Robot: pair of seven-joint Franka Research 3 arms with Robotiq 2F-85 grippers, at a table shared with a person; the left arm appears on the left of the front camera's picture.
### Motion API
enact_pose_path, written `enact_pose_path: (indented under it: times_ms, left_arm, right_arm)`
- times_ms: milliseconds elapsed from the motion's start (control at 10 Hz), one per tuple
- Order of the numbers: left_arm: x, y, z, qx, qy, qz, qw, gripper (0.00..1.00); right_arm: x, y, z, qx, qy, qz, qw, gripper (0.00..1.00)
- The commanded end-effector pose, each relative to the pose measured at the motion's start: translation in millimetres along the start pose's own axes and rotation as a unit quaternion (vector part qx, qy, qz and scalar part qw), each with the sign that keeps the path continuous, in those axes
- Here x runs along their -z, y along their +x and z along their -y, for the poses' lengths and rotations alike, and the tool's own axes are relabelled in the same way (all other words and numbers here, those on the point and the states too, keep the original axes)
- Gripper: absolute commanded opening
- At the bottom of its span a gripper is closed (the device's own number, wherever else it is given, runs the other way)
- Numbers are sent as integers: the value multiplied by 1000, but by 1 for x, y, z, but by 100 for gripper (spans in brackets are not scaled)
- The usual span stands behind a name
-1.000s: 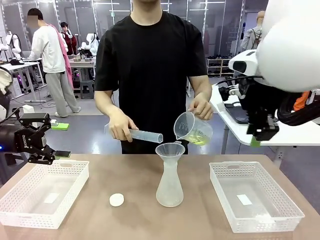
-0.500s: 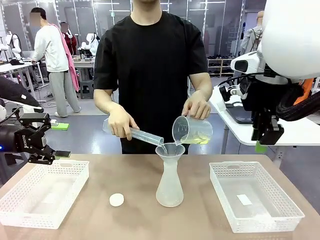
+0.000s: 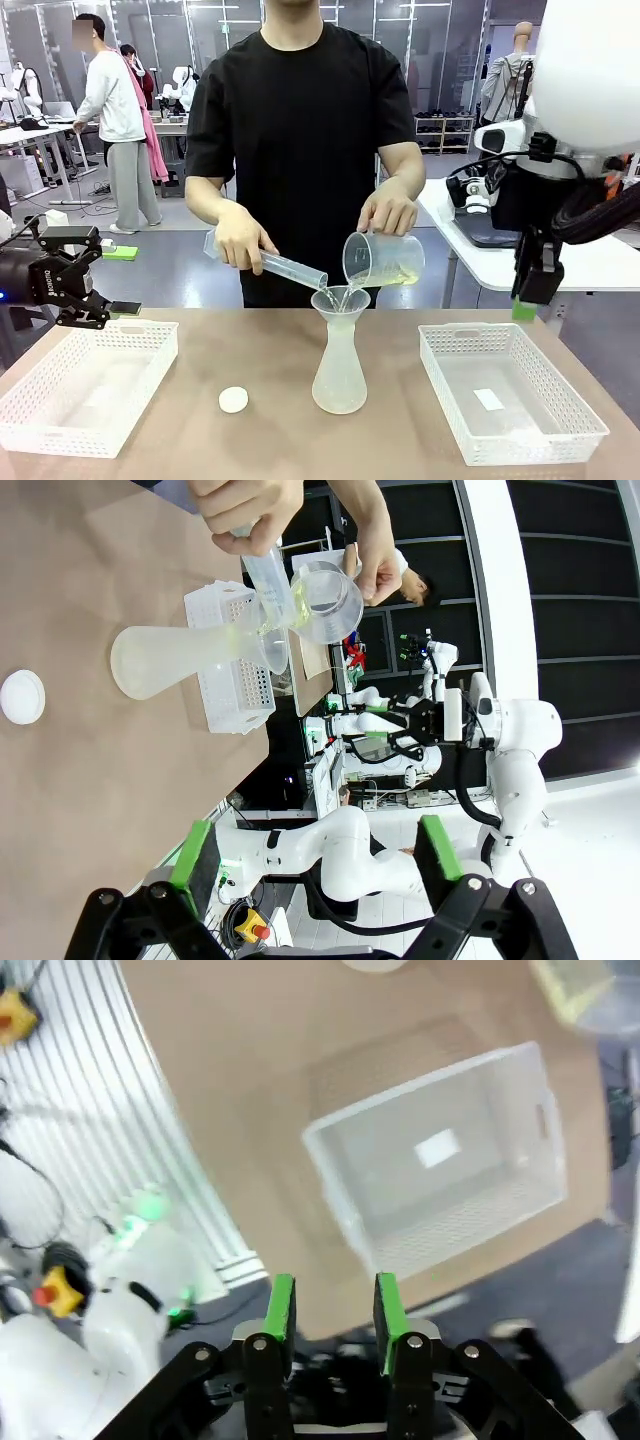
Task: Prepare the solutions needed for the experiment.
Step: Once the solution is in the Big flask , pick up the Plastic Funnel and place it back into the right Organizing basket.
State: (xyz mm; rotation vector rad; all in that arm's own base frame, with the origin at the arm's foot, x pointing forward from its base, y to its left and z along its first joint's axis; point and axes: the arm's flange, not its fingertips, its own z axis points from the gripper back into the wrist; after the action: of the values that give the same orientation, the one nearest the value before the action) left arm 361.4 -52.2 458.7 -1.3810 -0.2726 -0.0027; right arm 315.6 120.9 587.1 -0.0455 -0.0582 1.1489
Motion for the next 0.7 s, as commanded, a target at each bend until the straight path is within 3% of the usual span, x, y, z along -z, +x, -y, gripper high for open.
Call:
enact_pose_path:
  times_ms: [0, 100, 300, 500, 600]
  left_arm:
    - [1, -3, 1, -2, -11, 2, 1000, 100]
    - [1, -3, 1, -2, -11, 2, 1000, 100]
    - [1, -3, 1, -2, -11, 2, 1000, 100]
    - [1, -3, 1, -2, -11, 2, 1000, 100]
    - [1, -3, 1, -2, -11, 2, 1000, 100]
  right_arm:
    - [10, -22, -8, 179, 86, 68, 978, 42]
    - [21, -36, -13, 243, 143, 112, 953, 42]
    - [41, -52, -21, 334, 198, 171, 905, 42]
    - [46, -50, -29, 332, 194, 190, 903, 42]
    - [46, -47, -29, 354, 200, 195, 893, 42]
